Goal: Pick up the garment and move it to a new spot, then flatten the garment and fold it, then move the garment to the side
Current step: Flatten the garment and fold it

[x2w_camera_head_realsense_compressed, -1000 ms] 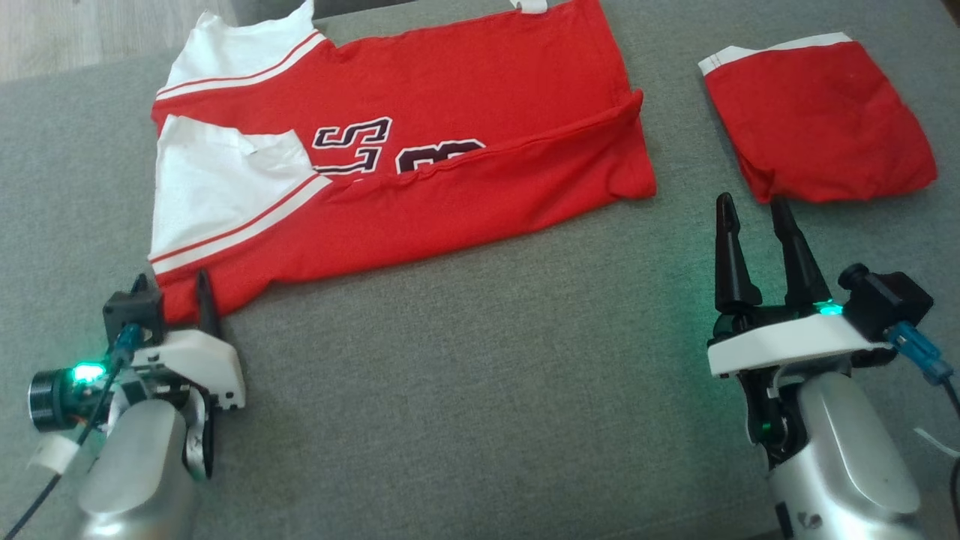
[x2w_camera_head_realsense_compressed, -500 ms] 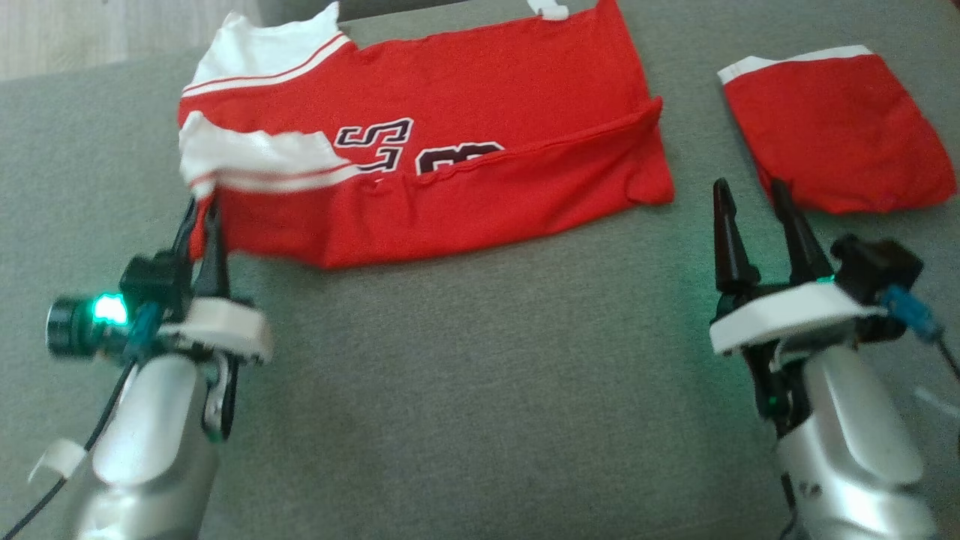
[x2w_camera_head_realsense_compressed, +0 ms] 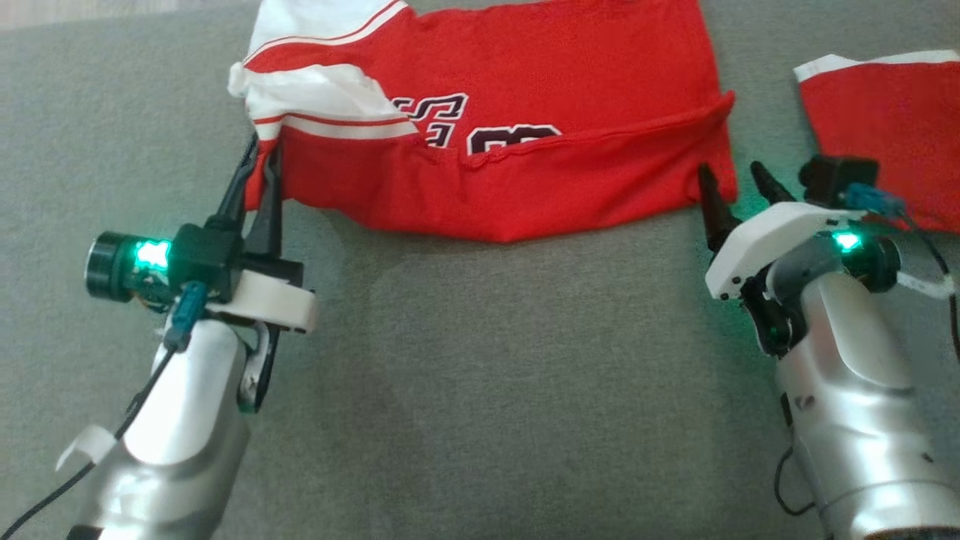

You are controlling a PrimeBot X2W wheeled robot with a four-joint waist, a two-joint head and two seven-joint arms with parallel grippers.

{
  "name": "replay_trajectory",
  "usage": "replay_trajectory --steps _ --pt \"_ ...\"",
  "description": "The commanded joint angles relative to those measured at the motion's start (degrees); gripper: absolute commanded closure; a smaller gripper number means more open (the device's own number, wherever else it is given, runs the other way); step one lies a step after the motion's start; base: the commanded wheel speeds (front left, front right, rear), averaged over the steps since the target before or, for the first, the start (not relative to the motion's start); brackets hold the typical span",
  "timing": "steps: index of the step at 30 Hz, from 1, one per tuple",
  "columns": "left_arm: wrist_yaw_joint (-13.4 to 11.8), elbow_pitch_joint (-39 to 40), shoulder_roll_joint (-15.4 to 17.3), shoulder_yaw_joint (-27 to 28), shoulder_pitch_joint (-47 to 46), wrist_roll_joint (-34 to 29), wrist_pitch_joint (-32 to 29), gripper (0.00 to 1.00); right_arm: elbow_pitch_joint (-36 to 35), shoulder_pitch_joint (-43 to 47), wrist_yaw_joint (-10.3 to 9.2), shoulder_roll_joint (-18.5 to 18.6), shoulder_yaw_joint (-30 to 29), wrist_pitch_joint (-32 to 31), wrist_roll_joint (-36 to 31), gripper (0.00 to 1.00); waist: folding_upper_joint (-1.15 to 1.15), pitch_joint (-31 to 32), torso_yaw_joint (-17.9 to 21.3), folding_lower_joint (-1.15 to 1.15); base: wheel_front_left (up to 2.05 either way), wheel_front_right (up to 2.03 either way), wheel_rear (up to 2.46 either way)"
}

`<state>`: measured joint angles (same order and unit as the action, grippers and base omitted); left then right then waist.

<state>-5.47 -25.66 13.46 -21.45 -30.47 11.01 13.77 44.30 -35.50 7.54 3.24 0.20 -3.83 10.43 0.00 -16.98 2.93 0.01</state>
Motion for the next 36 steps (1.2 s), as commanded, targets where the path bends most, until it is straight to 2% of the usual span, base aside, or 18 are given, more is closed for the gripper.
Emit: replay_trajectory --steps 1,6,7,8,16,21,24,30,36 --pt "0.2 2.0 1.1 1.5 -2.1 -0.5 0.6 1.00 -0.6 -2.1 -0.05 -0.4 1.1 -0.4 -0.7 0.00 0.00 -0.4 -0.6 -0.01 0.00 0.00 0.00" --pt "0.5 0.9 0.3 0.0 -2.8 -0.9 0.7 1.00 8.9 -5.8 -0.05 -0.4 -0.9 -3.6 -6.6 0.00 0.00 -0.8 -2.3 -0.01 0.00 0.00 0.00" --pt "0.5 0.6 0.2 -0.1 -2.8 -0.8 0.7 1.00 10.1 -6.2 -0.05 -0.4 -0.9 -3.9 -7.3 0.75 0.00 -0.7 -2.4 -0.01 0.00 0.00 0.00" --pt "0.5 0.2 0.2 -0.3 -2.8 -0.8 0.7 1.00 11.1 -6.5 -0.05 -0.4 -1.0 -3.9 -8.0 1.00 0.00 -0.5 -2.5 -0.01 0.00 0.00 0.00" --pt "-0.9 -3.9 1.8 1.3 -0.6 0.7 -0.6 1.00 13.5 -7.0 -0.05 -0.4 -4.0 -0.7 -13.0 1.00 0.00 3.2 -0.8 -0.01 0.00 0.00 0.00" --pt "-1.4 -6.4 3.2 1.9 3.2 1.8 -1.9 1.00 12.8 -4.6 -0.05 -0.4 -3.8 1.0 -12.0 1.00 0.00 7.0 1.0 -0.01 0.00 0.00 0.00" --pt "-0.8 -7.0 3.6 1.5 6.2 2.8 -3.9 1.00 11.8 -2.5 -0.05 -0.4 -2.8 1.4 -10.4 1.00 0.00 9.4 1.5 -0.01 0.00 0.00 0.00" --pt "-0.1 -4.1 4.9 0.5 12.6 4.1 -8.2 1.00 8.4 3.7 -0.05 -0.4 -0.3 -1.5 -7.6 1.00 0.00 14.0 2.0 -0.01 0.00 0.00 0.00" --pt "0.2 1.0 6.0 -1.0 18.9 4.8 -12.1 1.00 0.6 12.4 -0.05 -0.3 -0.8 -5.9 -6.0 1.00 0.00 17.3 2.1 -0.01 0.00 0.00 0.00"
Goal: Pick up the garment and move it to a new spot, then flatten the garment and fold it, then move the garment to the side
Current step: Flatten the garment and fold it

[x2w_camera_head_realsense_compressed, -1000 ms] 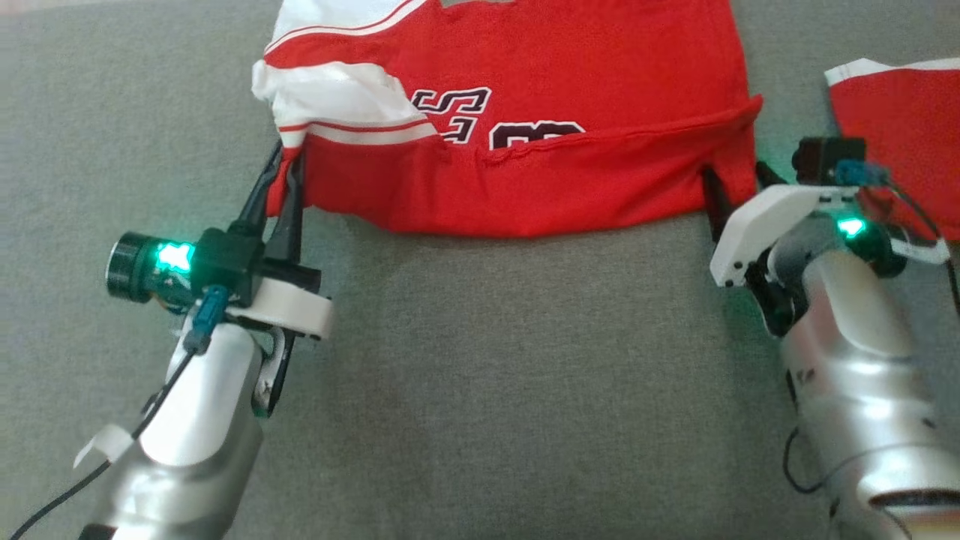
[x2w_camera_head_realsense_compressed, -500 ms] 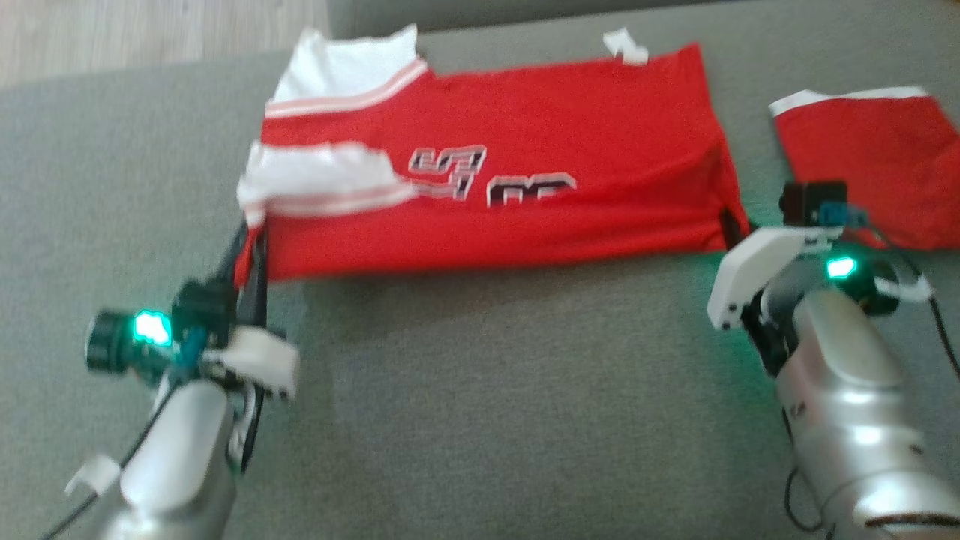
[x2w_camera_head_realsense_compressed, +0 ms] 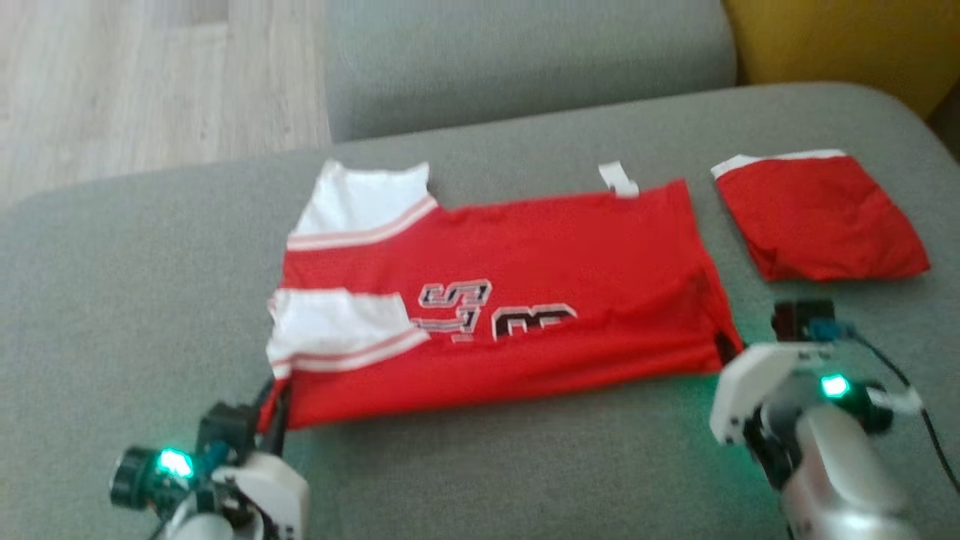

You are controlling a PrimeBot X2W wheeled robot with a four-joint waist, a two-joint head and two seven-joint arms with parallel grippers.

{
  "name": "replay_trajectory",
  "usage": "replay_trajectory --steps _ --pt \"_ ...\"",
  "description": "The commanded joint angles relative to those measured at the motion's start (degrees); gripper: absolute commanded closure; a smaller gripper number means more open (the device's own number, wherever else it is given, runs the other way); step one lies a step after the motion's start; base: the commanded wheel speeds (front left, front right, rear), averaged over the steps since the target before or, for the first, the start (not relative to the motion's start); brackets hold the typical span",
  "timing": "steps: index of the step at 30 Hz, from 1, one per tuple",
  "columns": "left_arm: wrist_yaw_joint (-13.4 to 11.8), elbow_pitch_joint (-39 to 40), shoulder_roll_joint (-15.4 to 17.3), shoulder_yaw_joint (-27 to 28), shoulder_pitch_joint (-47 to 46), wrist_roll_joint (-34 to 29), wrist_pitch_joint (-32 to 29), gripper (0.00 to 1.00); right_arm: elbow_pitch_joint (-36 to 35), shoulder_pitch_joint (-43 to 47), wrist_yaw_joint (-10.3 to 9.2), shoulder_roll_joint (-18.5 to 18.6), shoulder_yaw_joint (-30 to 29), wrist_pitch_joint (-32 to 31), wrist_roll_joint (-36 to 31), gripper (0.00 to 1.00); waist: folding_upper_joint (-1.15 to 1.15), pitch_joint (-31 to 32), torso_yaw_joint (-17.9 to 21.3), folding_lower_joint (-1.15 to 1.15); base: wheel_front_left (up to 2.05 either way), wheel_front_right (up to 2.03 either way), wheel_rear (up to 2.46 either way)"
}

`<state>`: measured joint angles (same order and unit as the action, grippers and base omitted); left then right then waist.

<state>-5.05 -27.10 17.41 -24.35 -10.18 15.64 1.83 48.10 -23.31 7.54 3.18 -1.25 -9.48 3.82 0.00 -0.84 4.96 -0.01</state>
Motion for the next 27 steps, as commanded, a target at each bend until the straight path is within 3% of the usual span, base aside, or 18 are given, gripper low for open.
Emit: replay_trajectory --steps 1,6,7,8,11,12,13,15,21,27 --pt "-0.2 2.4 2.0 1.9 -1.4 0.2 -0.2 1.00 -3.2 0.2 -0.05 -0.2 0.6 -0.3 0.6 1.00 0.00 1.2 0.1 0.01 0.00 0.00 0.00" --pt "-1.3 7.2 1.5 1.2 1.8 0.7 -1.0 1.00 -15.4 8.9 -0.05 -0.3 -1.8 -2.1 4.5 1.00 0.00 1.6 0.4 0.01 0.00 0.00 0.00" --pt "-1.3 7.8 1.3 1.3 2.0 1.0 -0.4 1.00 -17.4 10.0 -0.05 -0.3 -2.0 -1.7 5.3 0.75 0.00 1.5 0.6 0.01 0.00 0.00 0.00" --pt "-1.5 8.2 1.0 1.6 2.2 1.4 0.2 1.00 -19.2 11.0 -0.05 -0.3 -2.1 -1.2 5.8 0.00 0.00 1.4 0.8 0.01 0.00 0.00 0.00" --pt "-1.7 8.0 0.5 2.1 2.2 2.1 1.4 1.00 -23.1 12.9 -0.05 -0.3 -2.2 1.2 9.6 0.00 0.00 0.8 1.4 0.01 0.00 0.00 0.00" --pt "-1.7 7.7 0.4 2.2 2.1 2.4 1.7 0.71 -24.2 13.3 -0.05 -0.3 -1.9 2.3 10.2 0.00 0.00 0.6 1.6 0.01 0.00 0.00 0.00" --pt "-1.7 7.4 0.3 2.2 2.0 2.5 2.0 0.20 -25.1 13.6 -0.05 -0.3 -1.7 3.5 10.8 0.00 0.00 0.5 1.8 0.01 0.00 0.00 0.00" --pt "-2.1 6.8 0.0 2.8 1.4 2.8 3.2 0.00 -26.8 14.0 -0.05 -0.3 -1.2 6.8 12.5 0.00 0.00 0.1 2.1 0.01 0.00 0.00 0.00" --pt "-1.8 10.8 -2.1 5.3 -1.7 4.2 11.5 0.00 -29.8 15.1 -0.05 -0.3 2.4 19.3 20.2 0.00 0.00 -1.6 3.2 0.01 0.00 0.00 0.00" --pt "-0.8 17.5 -1.9 7.2 -4.7 2.3 13.1 0.00 -31.5 14.0 -0.05 -0.3 4.9 23.4 20.7 0.00 0.00 -4.0 4.8 0.01 0.00 0.00 0.00"
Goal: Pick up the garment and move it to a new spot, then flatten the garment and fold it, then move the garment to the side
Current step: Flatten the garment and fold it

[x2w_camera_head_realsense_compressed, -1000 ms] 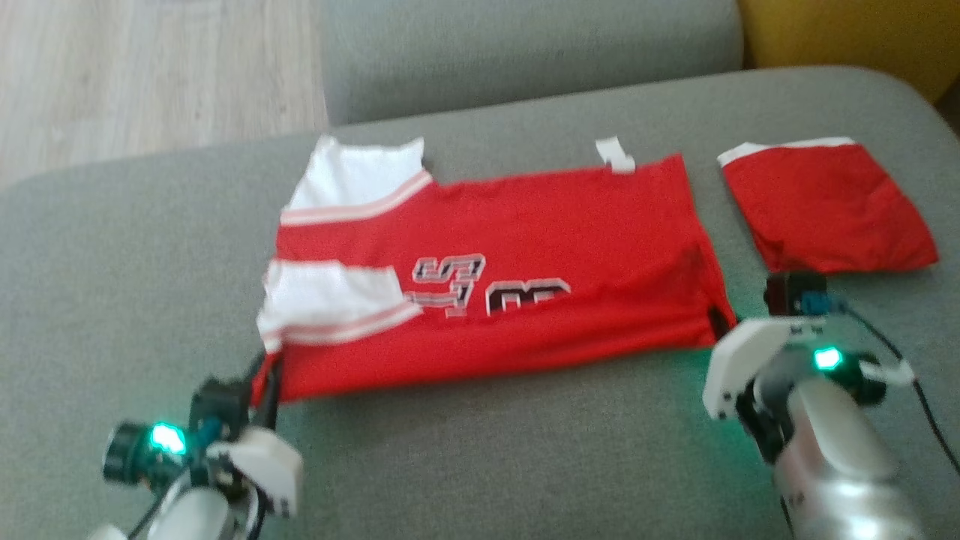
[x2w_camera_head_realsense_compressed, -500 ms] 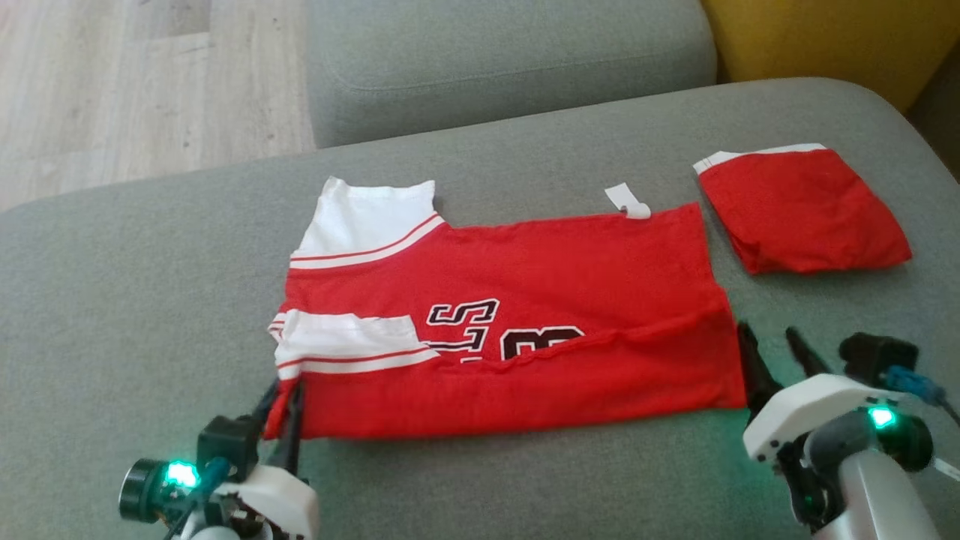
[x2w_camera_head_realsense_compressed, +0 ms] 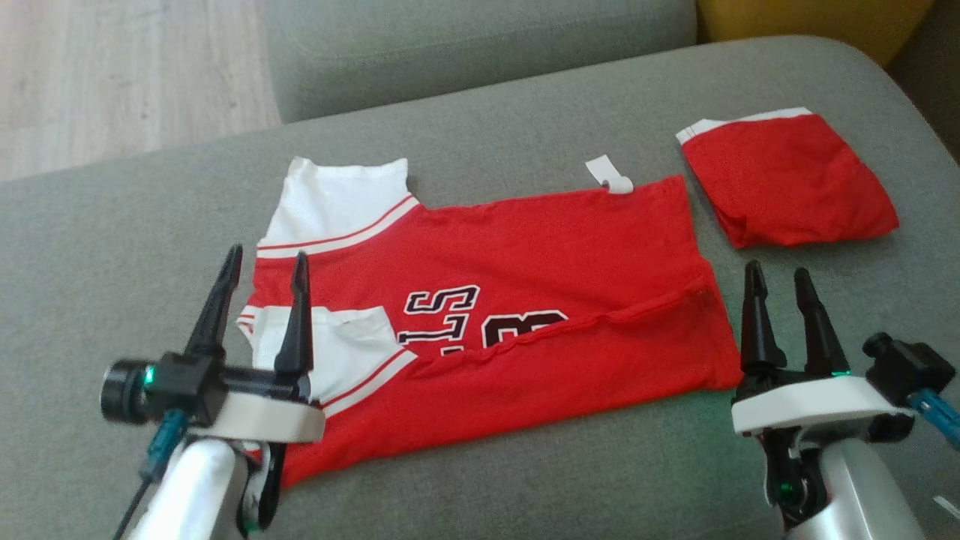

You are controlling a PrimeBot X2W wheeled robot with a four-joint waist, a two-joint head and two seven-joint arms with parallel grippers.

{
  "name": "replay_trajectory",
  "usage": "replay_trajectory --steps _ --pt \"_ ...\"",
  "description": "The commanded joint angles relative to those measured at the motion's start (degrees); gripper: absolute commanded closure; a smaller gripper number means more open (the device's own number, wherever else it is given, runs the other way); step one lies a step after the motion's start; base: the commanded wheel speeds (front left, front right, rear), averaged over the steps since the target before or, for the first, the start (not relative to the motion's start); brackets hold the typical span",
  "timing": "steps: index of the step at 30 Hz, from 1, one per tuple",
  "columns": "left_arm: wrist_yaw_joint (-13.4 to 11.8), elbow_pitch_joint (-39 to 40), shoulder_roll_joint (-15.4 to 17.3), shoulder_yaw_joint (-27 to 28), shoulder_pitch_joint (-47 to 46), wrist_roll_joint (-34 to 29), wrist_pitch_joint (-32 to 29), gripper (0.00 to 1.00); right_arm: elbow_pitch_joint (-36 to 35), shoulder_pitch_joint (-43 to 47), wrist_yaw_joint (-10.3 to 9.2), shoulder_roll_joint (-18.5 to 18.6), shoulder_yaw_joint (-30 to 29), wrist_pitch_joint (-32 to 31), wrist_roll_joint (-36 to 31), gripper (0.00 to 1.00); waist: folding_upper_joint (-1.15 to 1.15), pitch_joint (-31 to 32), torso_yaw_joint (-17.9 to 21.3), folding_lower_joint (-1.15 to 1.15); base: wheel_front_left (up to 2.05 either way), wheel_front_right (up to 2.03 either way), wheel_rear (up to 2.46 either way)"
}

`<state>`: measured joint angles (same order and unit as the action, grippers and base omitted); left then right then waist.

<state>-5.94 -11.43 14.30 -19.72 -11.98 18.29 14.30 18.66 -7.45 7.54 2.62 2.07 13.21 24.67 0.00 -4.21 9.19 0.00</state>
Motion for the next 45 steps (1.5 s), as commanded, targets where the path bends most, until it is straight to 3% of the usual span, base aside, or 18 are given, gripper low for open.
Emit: replay_trajectory --steps 1,7,12,16,24,33,42,43,44,45 --pt "0.4 2.6 1.4 2.8 -3.6 -0.6 0.6 0.00 -2.3 -2.2 -0.05 0.3 1.7 1.0 -0.2 0.00 0.00 -1.1 0.8 0.00 0.00 0.00 0.00" --pt "4.3 2.9 5.6 2.7 -11.4 -2.1 -2.0 0.00 -3.8 -5.1 -0.05 0.3 1.9 1.6 0.7 0.00 0.00 -5.4 3.2 0.00 0.00 0.00 0.00" --pt "10.4 -2.0 11.3 0.5 -23.0 -3.0 -12.2 0.00 -5.7 -8.3 -0.05 0.3 2.4 1.8 2.0 0.00 0.00 -10.8 5.4 0.00 0.00 0.00 0.00" --pt "12.9 -10.0 15.0 -2.7 -31.4 -1.4 -23.2 0.00 -7.2 -10.1 -0.05 0.3 3.6 1.8 3.2 0.00 0.00 -14.9 7.5 0.00 0.00 0.00 0.00" --pt "13.4 -22.0 18.4 -7.4 -41.4 5.9 -35.0 0.00 -9.3 -11.9 -0.05 0.3 5.4 1.8 5.3 0.00 0.00 -20.2 10.9 0.00 0.00 0.00 0.00" --pt "13.4 -31.5 21.2 -11.3 -46.6 9.6 -37.3 0.00 -9.8 -11.9 -0.05 0.3 5.7 1.8 5.6 0.00 0.00 -21.6 12.5 0.00 0.00 0.00 0.00" --pt "13.4 -36.4 19.8 -14.8 -47.9 13.4 -40.2 0.00 -9.8 -12.1 -0.05 0.3 4.8 1.8 4.6 0.00 0.00 -21.6 11.5 0.00 0.00 0.00 0.00" --pt "13.4 -36.4 19.7 -15.5 -47.8 14.1 -40.9 0.10 -9.7 -12.1 -0.05 0.3 4.7 1.8 4.5 0.00 0.00 -21.5 11.4 0.00 0.00 0.00 0.00" --pt "13.4 -36.2 19.7 -16.3 -47.6 14.8 -41.4 0.83 -9.6 -12.2 -0.05 0.3 4.5 1.8 4.3 0.00 0.00 -21.4 11.2 0.00 0.00 0.00 0.00" --pt "13.4 -35.9 19.5 -17.0 -47.4 15.5 -41.7 1.00 -9.5 -12.1 -0.05 0.3 4.2 1.8 4.1 0.00 0.00 -21.2 10.9 0.00 0.00 0.00 0.00"
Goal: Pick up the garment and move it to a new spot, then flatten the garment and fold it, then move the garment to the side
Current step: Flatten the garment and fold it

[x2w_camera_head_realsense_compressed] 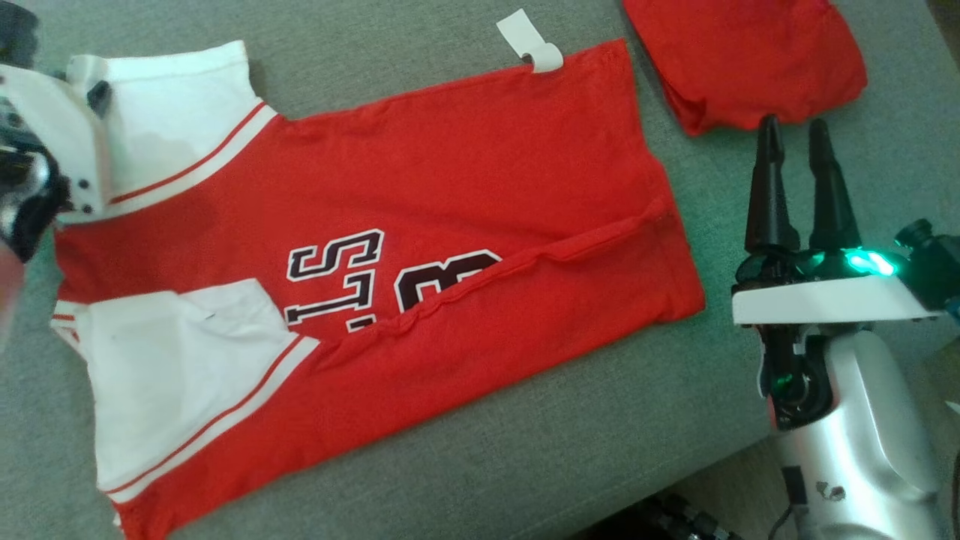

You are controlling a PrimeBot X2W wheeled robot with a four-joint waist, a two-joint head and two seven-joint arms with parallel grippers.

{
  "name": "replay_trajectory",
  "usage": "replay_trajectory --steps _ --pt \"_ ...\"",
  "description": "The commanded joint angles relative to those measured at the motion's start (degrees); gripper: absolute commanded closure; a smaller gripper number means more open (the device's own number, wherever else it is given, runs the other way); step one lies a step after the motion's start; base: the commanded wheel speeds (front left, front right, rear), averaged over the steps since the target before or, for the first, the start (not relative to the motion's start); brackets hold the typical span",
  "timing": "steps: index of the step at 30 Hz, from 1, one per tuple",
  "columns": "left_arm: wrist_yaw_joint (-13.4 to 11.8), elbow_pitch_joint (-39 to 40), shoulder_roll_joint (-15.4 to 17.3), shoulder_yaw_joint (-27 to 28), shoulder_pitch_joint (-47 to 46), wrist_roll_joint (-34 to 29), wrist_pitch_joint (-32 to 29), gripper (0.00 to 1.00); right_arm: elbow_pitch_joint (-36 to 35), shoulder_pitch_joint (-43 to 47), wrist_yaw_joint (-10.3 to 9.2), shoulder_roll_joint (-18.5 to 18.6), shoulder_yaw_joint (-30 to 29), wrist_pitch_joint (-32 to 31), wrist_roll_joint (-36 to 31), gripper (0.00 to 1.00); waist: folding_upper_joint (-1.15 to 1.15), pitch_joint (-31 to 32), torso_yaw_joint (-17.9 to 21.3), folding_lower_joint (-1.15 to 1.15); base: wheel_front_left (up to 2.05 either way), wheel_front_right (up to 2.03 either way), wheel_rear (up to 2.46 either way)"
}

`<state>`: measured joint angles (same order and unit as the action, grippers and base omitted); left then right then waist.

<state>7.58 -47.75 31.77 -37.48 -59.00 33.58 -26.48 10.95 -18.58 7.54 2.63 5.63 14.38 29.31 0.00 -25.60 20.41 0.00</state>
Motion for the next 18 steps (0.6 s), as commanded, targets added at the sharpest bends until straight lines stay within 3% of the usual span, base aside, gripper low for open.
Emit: replay_trajectory --steps 1,10,14,18 --pt "-0.1 0.7 2.0 0.3 -0.3 1.0 -0.8 1.00 -1.7 -1.0 -0.05 0.2 0.5 0.6 -0.7 0.00 0.00 0.5 -0.5 0.00 0.00 0.00 0.00" --pt "-0.8 3.7 -1.7 -1.4 -1.5 -0.5 17.9 1.00 0.7 -1.5 -0.05 0.2 -2.3 0.2 -6.6 0.00 0.00 4.8 -5.8 0.00 0.00 0.00 0.00" --pt "-3.3 6.0 -3.9 -0.9 -1.1 -1.5 25.7 1.00 2.9 -3.2 -0.05 0.2 -5.8 -5.2 -11.6 0.00 0.00 6.0 -9.2 0.00 0.00 0.00 0.00" --pt "-4.9 8.2 -5.4 -0.6 1.0 -1.3 29.3 1.00 3.9 -5.1 -0.05 0.2 -8.7 -9.3 -14.9 0.00 0.00 6.7 -11.9 0.00 0.00 0.00 0.00"
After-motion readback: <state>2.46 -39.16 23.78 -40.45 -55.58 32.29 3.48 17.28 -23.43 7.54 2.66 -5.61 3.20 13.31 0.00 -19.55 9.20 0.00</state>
